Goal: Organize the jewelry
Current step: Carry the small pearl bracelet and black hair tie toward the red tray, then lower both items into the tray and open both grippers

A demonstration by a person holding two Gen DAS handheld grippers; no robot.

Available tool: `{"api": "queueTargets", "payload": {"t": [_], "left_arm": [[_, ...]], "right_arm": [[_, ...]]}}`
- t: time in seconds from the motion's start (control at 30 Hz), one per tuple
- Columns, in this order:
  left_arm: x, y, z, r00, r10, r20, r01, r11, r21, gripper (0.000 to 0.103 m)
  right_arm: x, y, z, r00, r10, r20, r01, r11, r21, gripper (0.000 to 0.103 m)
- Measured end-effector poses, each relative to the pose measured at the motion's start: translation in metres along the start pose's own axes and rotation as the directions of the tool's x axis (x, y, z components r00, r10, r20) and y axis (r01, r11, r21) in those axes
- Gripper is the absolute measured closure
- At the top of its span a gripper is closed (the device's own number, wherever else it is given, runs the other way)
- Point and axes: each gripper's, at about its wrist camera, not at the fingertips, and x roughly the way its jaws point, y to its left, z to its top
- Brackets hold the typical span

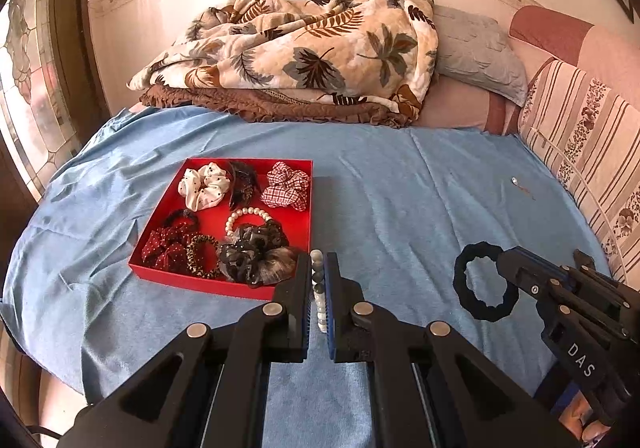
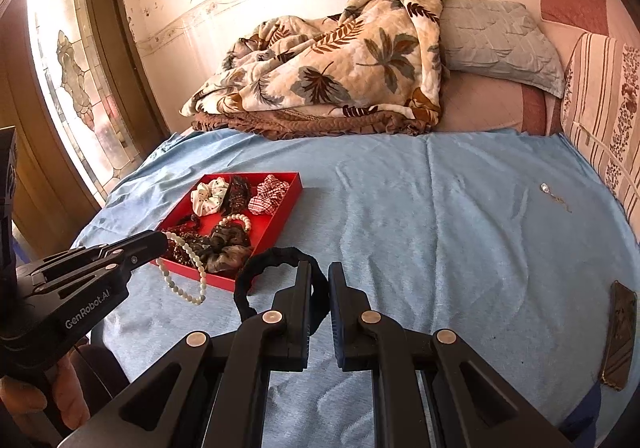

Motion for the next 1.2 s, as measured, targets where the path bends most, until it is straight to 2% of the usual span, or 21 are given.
{"api": "queueTargets", "payload": {"t": [0.63,0.8,1.0,1.2], "left_arm": [[0.001,0.012,0.007,1.0,0.013,-0.011,-0.013,1.0,-0.021,0.098],[-0.002,0.034,0.032,1.0,-0.006,0.001,0.006,1.0,-0.023,0.097],[0.005,0.079,0.074,0.995,-0.099,-0.009,0.098,0.993,-0.07,0.097],[0.04,0.115,0.101,0.992,-0.123,-0.042,0.118,0.987,-0.109,0.097]], "right_arm": [[0.01,0.008,0.003,1.0,0.021,-0.02,-0.021,1.0,0.0,0.093],[0.017,0.015,0.014,0.999,0.032,-0.024,-0.032,0.999,-0.012,0.093],[0.039,0.025,0.04,0.996,0.074,-0.039,-0.074,0.997,-0.005,0.093],[0.08,0.039,0.062,0.991,0.112,-0.078,-0.112,0.994,0.009,0.093]]}}
